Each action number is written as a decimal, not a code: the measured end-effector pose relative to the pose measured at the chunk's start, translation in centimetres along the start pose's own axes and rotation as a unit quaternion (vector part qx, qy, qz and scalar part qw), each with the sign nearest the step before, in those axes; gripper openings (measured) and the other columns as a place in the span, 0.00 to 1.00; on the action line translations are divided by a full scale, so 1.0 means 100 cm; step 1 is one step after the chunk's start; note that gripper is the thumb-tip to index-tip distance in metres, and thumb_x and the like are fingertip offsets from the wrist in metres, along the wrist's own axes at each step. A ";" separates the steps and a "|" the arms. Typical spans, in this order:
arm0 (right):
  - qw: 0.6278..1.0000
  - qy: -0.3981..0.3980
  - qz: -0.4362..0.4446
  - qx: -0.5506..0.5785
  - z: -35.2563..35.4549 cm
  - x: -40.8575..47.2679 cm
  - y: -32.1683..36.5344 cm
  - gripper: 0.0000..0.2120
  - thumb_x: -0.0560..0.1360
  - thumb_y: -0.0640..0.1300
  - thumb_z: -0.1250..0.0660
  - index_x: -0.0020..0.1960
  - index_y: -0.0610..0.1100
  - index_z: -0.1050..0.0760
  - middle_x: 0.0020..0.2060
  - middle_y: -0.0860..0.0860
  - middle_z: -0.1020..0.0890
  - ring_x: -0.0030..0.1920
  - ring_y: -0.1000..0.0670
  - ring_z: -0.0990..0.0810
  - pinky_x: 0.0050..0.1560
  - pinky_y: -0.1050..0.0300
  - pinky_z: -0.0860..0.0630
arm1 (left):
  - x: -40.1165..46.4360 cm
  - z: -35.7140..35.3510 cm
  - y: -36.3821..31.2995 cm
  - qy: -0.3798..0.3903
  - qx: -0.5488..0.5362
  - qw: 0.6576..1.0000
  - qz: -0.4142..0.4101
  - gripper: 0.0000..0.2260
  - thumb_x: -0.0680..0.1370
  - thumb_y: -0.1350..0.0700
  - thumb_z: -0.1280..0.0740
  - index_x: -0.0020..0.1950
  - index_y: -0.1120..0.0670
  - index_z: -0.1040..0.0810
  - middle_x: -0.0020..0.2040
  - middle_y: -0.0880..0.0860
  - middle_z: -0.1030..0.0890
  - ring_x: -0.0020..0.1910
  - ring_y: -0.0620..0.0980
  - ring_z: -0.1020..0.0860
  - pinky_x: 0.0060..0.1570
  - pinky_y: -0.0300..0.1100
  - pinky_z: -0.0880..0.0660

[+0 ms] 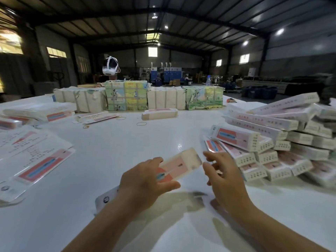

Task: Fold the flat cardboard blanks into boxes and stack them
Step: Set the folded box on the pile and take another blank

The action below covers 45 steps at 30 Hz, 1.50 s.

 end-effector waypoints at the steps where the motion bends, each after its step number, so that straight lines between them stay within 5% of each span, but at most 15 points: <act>1: 1.000 0.006 0.001 -0.005 -0.002 -0.002 0.000 0.12 0.77 0.40 0.36 0.53 0.57 0.23 0.46 0.58 0.24 0.43 0.56 0.22 0.41 0.59 0.23 | -0.001 -0.002 -0.001 0.004 -0.002 1.000 0.001 0.27 0.69 0.31 0.37 0.63 0.42 0.32 0.59 0.41 0.24 0.48 0.44 0.23 0.49 0.42 0.22; 4: 0.998 0.050 -0.023 -0.009 -0.015 -0.008 -0.003 0.10 0.78 0.36 0.36 0.53 0.47 0.19 0.46 0.57 0.20 0.47 0.55 0.20 0.47 0.60 0.21 | -0.004 -0.008 -0.008 0.009 -0.006 1.000 -0.001 0.29 0.69 0.29 0.38 0.64 0.43 0.33 0.61 0.42 0.25 0.47 0.44 0.23 0.48 0.41 0.22; 9: 0.994 0.048 -0.062 0.071 -0.018 -0.011 -0.006 0.17 0.77 0.36 0.36 0.60 0.55 0.25 0.49 0.57 0.17 0.50 0.55 0.18 0.52 0.60 0.20 | -0.005 -0.009 -0.005 -0.002 -0.019 1.000 0.009 0.28 0.68 0.28 0.40 0.63 0.41 0.33 0.60 0.41 0.25 0.45 0.45 0.23 0.46 0.38 0.21; 12: 0.989 0.042 -0.083 0.117 -0.017 -0.009 -0.010 0.22 0.77 0.35 0.36 0.63 0.58 0.32 0.44 0.56 0.19 0.46 0.56 0.19 0.46 0.61 0.20 | -0.006 -0.013 -0.006 0.008 -0.027 1.000 -0.001 0.33 0.64 0.25 0.45 0.64 0.40 0.34 0.61 0.40 0.25 0.45 0.46 0.23 0.45 0.36 0.22; 16: 0.992 0.082 -0.076 0.054 -0.025 -0.011 -0.010 0.24 0.77 0.37 0.35 0.67 0.58 0.34 0.43 0.52 0.22 0.45 0.55 0.21 0.45 0.60 0.21 | -0.006 -0.015 -0.015 -0.002 0.003 1.000 -0.025 0.39 0.60 0.23 0.50 0.66 0.41 0.34 0.59 0.40 0.24 0.45 0.43 0.25 0.44 0.34 0.25; 21: 0.996 0.076 -0.049 0.025 -0.022 -0.008 -0.005 0.11 0.76 0.37 0.35 0.48 0.53 0.22 0.44 0.52 0.20 0.45 0.52 0.20 0.47 0.56 0.21 | -0.007 -0.015 -0.017 -0.011 0.023 0.999 -0.022 0.37 0.63 0.23 0.47 0.66 0.42 0.34 0.58 0.40 0.24 0.43 0.43 0.27 0.41 0.32 0.29; 27: 0.997 0.061 -0.055 0.014 -0.021 -0.009 -0.007 0.13 0.79 0.37 0.39 0.46 0.53 0.22 0.44 0.54 0.19 0.47 0.52 0.20 0.47 0.59 0.21 | -0.008 -0.015 -0.026 -0.039 0.059 0.997 -0.009 0.34 0.68 0.26 0.43 0.68 0.43 0.35 0.59 0.40 0.24 0.47 0.42 0.26 0.42 0.33 0.30; 30: 0.999 0.018 -0.035 0.028 -0.014 -0.007 0.002 0.12 0.78 0.41 0.36 0.46 0.58 0.24 0.50 0.56 0.26 0.55 0.53 0.24 0.51 0.64 0.23 | -0.008 -0.010 -0.030 -0.048 0.034 0.998 0.001 0.32 0.65 0.24 0.47 0.61 0.41 0.33 0.54 0.39 0.24 0.41 0.43 0.28 0.34 0.30 0.35; 32: 0.998 -0.037 -0.038 0.034 -0.002 -0.006 0.004 0.13 0.76 0.44 0.32 0.52 0.63 0.27 0.60 0.56 0.33 0.66 0.53 0.33 0.64 0.54 0.28 | -0.009 -0.006 -0.030 -0.057 0.000 0.998 0.007 0.29 0.66 0.24 0.47 0.56 0.41 0.33 0.49 0.39 0.24 0.40 0.43 0.26 0.36 0.34 0.28; 34: 0.995 -0.056 -0.080 0.036 0.004 -0.007 -0.001 0.26 0.73 0.48 0.29 0.64 0.66 0.36 0.69 0.59 0.39 0.70 0.52 0.38 0.70 0.47 0.35 | -0.010 -0.003 -0.031 -0.063 -0.027 0.998 0.013 0.26 0.66 0.25 0.46 0.55 0.41 0.33 0.48 0.38 0.25 0.40 0.43 0.24 0.41 0.37 0.24; 37: 0.942 0.016 -0.234 0.242 -0.021 -0.011 -0.027 0.43 0.65 0.50 0.26 0.73 0.62 0.44 0.68 0.49 0.28 0.61 0.42 0.25 0.59 0.37 0.27 | -0.011 -0.001 -0.035 -0.061 -0.049 0.997 0.011 0.31 0.64 0.24 0.49 0.58 0.41 0.31 0.51 0.39 0.23 0.43 0.42 0.23 0.45 0.39 0.22; 40: 0.878 0.077 -0.266 0.389 -0.041 -0.012 -0.026 0.37 0.61 0.39 0.27 0.69 0.42 0.33 0.53 0.41 0.18 0.53 0.39 0.19 0.52 0.44 0.21 | -0.012 -0.005 -0.040 -0.040 -0.059 0.997 0.000 0.36 0.61 0.23 0.51 0.61 0.42 0.31 0.52 0.39 0.23 0.44 0.44 0.22 0.44 0.36 0.22; 45: 0.971 0.058 -0.126 0.197 -0.021 -0.006 -0.011 0.21 0.74 0.39 0.31 0.66 0.46 0.28 0.56 0.44 0.20 0.54 0.44 0.19 0.54 0.45 0.20 | -0.013 -0.005 -0.042 -0.025 -0.113 0.993 -0.003 0.31 0.60 0.24 0.50 0.53 0.41 0.31 0.46 0.39 0.23 0.40 0.42 0.22 0.41 0.34 0.23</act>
Point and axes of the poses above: each hand's wrist, its own x-axis towards the middle knuckle, its own z-axis out of the back of the hand, y = z × x, the point moved 10 cm from there along x, towards the middle knuckle
